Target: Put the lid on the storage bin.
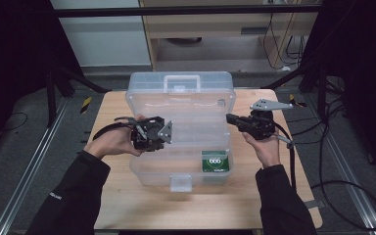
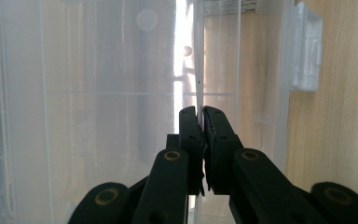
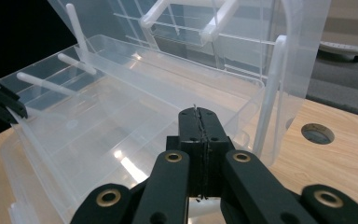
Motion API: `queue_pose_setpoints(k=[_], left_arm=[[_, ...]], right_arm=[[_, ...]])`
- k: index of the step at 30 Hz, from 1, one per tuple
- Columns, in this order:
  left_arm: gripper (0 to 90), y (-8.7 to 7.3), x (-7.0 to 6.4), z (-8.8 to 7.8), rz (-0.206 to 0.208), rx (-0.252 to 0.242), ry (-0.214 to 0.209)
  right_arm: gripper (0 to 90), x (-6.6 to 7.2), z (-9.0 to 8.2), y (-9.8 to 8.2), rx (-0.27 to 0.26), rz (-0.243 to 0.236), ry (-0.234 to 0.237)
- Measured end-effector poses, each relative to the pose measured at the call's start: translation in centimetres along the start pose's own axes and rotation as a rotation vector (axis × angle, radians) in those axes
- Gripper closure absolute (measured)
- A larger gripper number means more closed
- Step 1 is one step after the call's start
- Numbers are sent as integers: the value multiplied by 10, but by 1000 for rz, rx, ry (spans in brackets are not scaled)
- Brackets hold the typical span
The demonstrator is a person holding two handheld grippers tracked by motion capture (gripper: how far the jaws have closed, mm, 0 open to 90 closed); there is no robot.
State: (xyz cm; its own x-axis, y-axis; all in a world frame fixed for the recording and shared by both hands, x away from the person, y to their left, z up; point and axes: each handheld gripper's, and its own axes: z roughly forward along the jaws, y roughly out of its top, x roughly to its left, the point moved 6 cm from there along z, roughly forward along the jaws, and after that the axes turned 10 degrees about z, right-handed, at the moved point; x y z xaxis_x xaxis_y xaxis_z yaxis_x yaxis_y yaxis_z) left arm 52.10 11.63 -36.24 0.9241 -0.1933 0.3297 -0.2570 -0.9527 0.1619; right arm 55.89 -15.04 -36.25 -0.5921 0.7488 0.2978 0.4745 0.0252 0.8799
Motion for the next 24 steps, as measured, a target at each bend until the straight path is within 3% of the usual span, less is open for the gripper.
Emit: queue_pose_setpoints(k=[13, 19, 24], left_arm=[[859, 0, -10, 5, 2, -26, -18], [845, -2, -10, 4, 9, -29, 10], [764, -2, -7, 7, -20, -71, 25]], right_arm=[[900, -5, 1, 10, -14, 15, -30], [900, -4, 0, 8, -17, 17, -24], [900, -4, -2, 5, -13, 16, -16]])
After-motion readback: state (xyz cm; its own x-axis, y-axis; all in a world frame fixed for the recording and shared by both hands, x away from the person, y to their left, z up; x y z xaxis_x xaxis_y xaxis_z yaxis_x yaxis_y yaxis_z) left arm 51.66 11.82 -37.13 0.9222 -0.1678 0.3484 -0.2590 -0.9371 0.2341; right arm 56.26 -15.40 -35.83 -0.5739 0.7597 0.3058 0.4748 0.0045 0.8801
